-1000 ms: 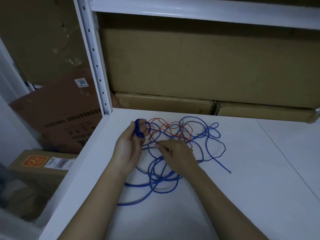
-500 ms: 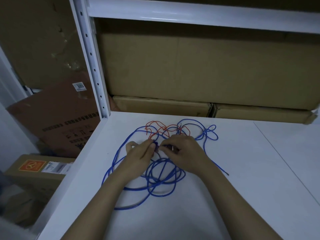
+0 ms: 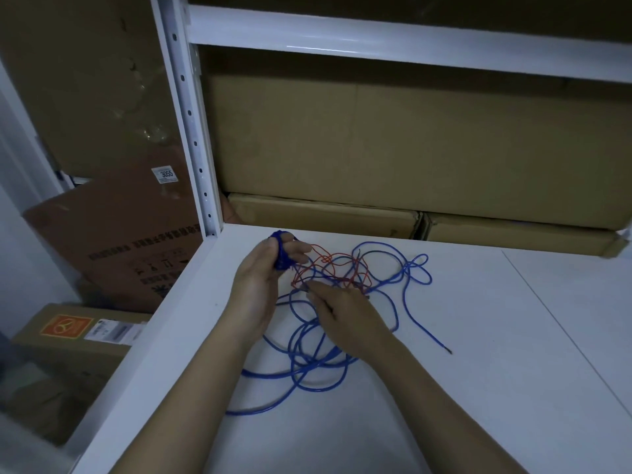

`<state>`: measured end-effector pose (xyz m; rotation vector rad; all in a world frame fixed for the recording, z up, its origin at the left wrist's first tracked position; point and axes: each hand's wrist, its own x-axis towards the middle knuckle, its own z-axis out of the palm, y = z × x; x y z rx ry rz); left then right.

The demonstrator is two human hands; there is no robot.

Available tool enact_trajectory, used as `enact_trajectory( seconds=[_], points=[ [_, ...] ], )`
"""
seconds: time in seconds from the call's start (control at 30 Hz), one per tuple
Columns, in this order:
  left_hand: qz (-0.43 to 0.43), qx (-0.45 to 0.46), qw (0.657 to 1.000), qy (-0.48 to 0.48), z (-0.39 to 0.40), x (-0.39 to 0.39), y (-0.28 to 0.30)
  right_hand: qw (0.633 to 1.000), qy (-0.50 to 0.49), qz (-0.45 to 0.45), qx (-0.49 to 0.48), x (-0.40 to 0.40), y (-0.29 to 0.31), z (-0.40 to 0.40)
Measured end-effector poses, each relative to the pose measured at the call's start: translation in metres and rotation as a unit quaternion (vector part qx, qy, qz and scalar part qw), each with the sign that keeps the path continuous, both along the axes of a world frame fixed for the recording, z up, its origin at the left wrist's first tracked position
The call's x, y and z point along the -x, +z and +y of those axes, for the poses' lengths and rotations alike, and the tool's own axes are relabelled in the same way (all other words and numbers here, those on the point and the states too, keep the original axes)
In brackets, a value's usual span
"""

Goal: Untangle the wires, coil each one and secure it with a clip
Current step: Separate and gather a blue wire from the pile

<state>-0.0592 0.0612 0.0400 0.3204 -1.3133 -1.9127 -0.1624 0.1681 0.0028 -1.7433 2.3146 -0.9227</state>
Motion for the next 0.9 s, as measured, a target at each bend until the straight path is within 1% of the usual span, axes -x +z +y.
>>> enact_trajectory(
  seconds=[0.03,0.07,0.13,0.17,0.23,0.27,0.3,0.33,0.37,0.4,0.47,0.5,0.57,0.6,0.67,0.7,0.73,0.77,0.83,0.9],
  points=[
    [-0.038,0.056,0.997,0.034,-0.001,0.003,-0.002,0.998,0.014,0.058,0.008,-0.003,-0.001,0.001],
    [-0.079,0.113,0.988,0.064,-0.002,0.003,-0.004,0.995,0.028,0.087,0.028,-0.006,0.000,0.001],
    [-0.151,0.236,0.954,0.110,-0.004,0.001,-0.012,0.992,0.049,0.093,0.067,-0.010,0.003,0.004],
    [-0.197,0.312,0.920,0.131,-0.007,-0.001,-0.017,0.992,0.052,0.090,0.078,-0.011,0.004,0.006],
    [-0.298,0.449,0.830,0.146,-0.012,-0.007,-0.024,0.992,0.047,0.072,0.090,-0.005,0.005,0.008],
    [-0.338,0.483,0.797,0.130,-0.015,-0.009,-0.028,0.993,0.039,0.058,0.097,-0.001,0.007,0.009],
    [-0.367,0.490,0.784,0.106,-0.017,-0.011,-0.030,0.993,0.027,0.043,0.107,0.004,0.008,0.009],
    [-0.381,0.473,0.791,0.078,-0.018,-0.013,-0.032,0.992,0.014,0.028,0.122,0.008,0.009,0.009],
    [-0.382,0.446,0.809,0.039,-0.017,-0.013,-0.033,0.990,0.000,0.014,0.140,0.013,0.010,0.008],
    [-0.365,0.403,0.839,-0.006,-0.015,-0.014,-0.032,0.988,-0.014,0.001,0.155,0.018,0.010,0.007],
    [-0.306,0.273,0.907,-0.100,-0.006,-0.013,-0.028,0.984,-0.034,-0.030,0.170,0.026,0.009,0.004],
    [-0.272,0.212,0.929,-0.136,-0.002,-0.013,-0.025,0.983,-0.041,-0.056,0.172,0.029,0.009,0.003],
    [-0.190,0.118,0.961,-0.162,0.002,-0.015,-0.018,0.979,-0.050,-0.107,0.168,0.031,0.011,0.002],
    [-0.142,0.071,0.975,-0.157,0.003,-0.016,-0.015,0.978,-0.053,-0.118,0.165,0.031,0.012,0.001],
    [-0.061,-0.004,0.990,-0.123,0.004,-0.015,-0.009,0.982,-0.048,-0.123,0.137,0.030,0.012,0.001],
    [-0.033,-0.014,0.995,-0.097,0.004,-0.013,-0.007,0.985,-0.041,-0.122,0.114,0.027,0.012,0.001],
    [-0.018,-0.002,0.998,-0.067,0.004,-0.011,-0.005,0.990,-0.031,-0.103,0.087,0.024,0.011,0.002],
    [-0.013,0.024,0.999,-0.033,0.004,-0.008,-0.005,0.996,-0.018,-0.060,0.064,0.020,0.008,0.002],
    [-0.035,0.073,0.996,0.044,0.001,-0.003,-0.006,0.998,0.015,0.044,0.053,0.010,0.002,0.001],
    [-0.090,0.127,0.983,0.098,-0.002,0.000,-0.011,0.993,0.042,0.089,0.072,0.002,-0.001,0.000]
  ],
)
